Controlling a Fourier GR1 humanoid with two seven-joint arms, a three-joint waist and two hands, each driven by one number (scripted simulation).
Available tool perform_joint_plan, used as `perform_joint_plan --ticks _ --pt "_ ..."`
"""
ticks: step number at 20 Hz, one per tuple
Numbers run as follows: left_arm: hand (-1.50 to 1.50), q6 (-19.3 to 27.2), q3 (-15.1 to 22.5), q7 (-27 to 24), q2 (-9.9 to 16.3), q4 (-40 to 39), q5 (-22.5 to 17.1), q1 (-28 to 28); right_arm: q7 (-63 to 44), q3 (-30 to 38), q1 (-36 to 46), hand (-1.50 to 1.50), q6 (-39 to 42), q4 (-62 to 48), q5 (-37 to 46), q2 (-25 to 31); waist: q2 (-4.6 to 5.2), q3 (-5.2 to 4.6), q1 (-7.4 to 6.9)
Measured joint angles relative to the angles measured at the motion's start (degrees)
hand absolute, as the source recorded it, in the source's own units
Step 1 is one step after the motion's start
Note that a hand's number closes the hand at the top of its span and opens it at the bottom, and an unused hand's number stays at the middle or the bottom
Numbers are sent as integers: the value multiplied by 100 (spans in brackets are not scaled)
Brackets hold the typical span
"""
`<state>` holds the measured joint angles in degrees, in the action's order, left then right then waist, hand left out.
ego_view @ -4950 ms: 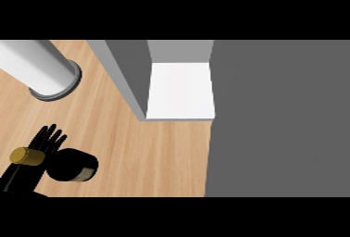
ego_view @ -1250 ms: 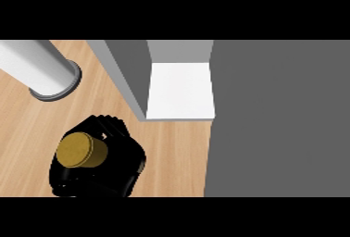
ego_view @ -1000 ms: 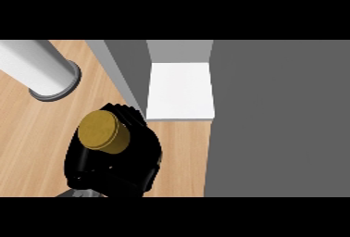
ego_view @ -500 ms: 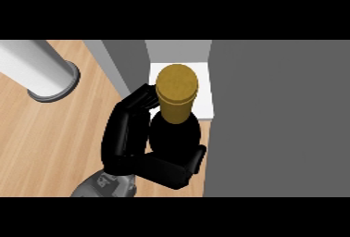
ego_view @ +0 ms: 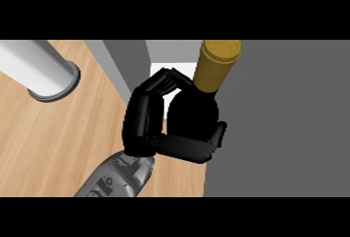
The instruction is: Pick up the wine, place it into the cabinet and close the cabinet
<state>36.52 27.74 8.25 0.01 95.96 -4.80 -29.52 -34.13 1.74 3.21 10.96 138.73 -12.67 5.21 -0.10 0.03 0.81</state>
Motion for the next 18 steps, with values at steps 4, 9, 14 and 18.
perform_joint_plan --ticks 4,9,14,18 --pt "150 167 51 -278 0 -356 -82 -128 -15 -4 4 -150 -14 16 -6 11 2 -3 5" --pt "150 379 166 -775 0 -771 -500 -182 -120 28 64 -150 -48 20 -19 65 7 -4 18" --pt "150 562 208 -1236 0 -1080 -998 -212 -173 154 202 -150 -39 -5 -47 146 10 -4 22" --pt "150 573 281 -1720 0 -1395 -1243 -85 -194 85 210 -150 -82 2 -52 107 8 -5 20"
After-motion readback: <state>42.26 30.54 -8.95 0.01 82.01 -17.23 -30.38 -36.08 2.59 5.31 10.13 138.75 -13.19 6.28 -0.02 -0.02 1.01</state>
